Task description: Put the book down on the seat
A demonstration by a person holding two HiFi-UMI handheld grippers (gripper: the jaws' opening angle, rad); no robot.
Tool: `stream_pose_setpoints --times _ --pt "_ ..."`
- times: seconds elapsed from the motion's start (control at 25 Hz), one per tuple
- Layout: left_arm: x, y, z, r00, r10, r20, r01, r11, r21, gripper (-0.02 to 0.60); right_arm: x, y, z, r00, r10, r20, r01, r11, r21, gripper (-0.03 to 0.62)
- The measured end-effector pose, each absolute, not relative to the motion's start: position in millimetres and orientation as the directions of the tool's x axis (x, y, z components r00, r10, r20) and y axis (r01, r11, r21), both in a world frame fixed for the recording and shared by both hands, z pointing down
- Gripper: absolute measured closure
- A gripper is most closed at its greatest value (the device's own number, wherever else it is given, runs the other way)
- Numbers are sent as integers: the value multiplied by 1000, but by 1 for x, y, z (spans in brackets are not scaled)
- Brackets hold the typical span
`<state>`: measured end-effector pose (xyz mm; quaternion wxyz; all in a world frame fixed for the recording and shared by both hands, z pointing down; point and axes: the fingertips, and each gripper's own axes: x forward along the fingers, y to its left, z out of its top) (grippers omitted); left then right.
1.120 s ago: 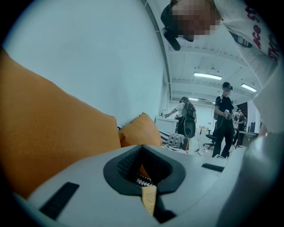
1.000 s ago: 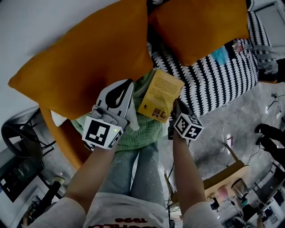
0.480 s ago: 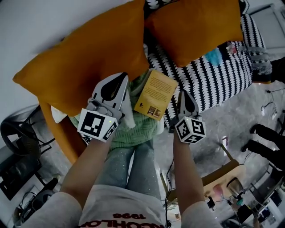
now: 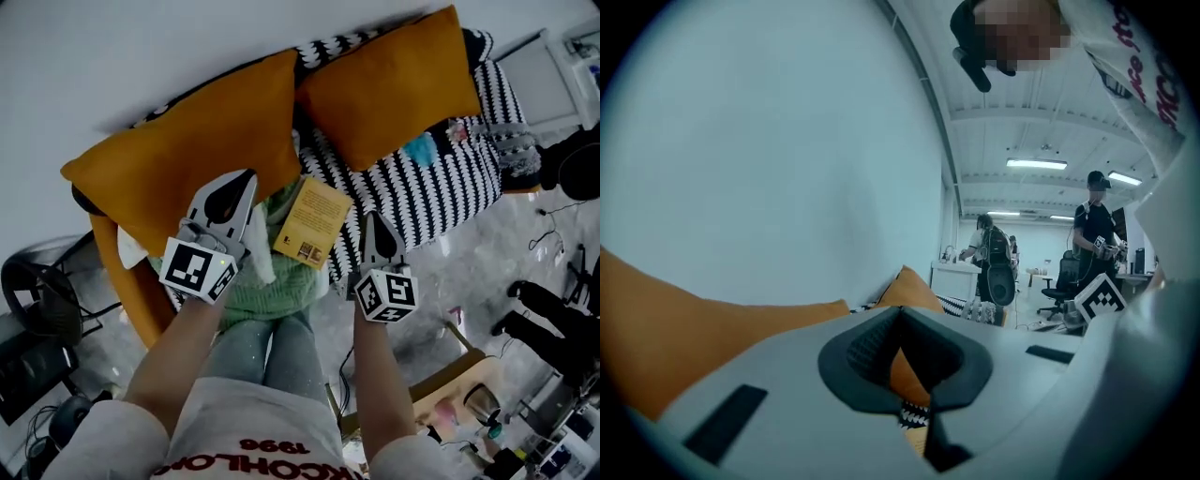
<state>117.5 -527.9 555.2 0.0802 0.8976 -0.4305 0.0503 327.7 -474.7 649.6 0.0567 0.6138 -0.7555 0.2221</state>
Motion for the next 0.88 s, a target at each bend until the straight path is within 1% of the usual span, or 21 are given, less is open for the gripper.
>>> stream_pose_setpoints --times 0.36,0.56,0.88 --pt "105 -496 501 622 -769 147 -783 -617 78 566 318 -441 574 -265 -906 329 -960 217 -176 568" --pt "95 -469 476 625 -763 168 -780 -622 74 566 310 -418 531 -256 -916 309 -962 210 -174 568" --pt "90 -448 431 652 -749 118 -758 -651 53 566 302 -384 465 -242 -935 260 -967 211 -141 568"
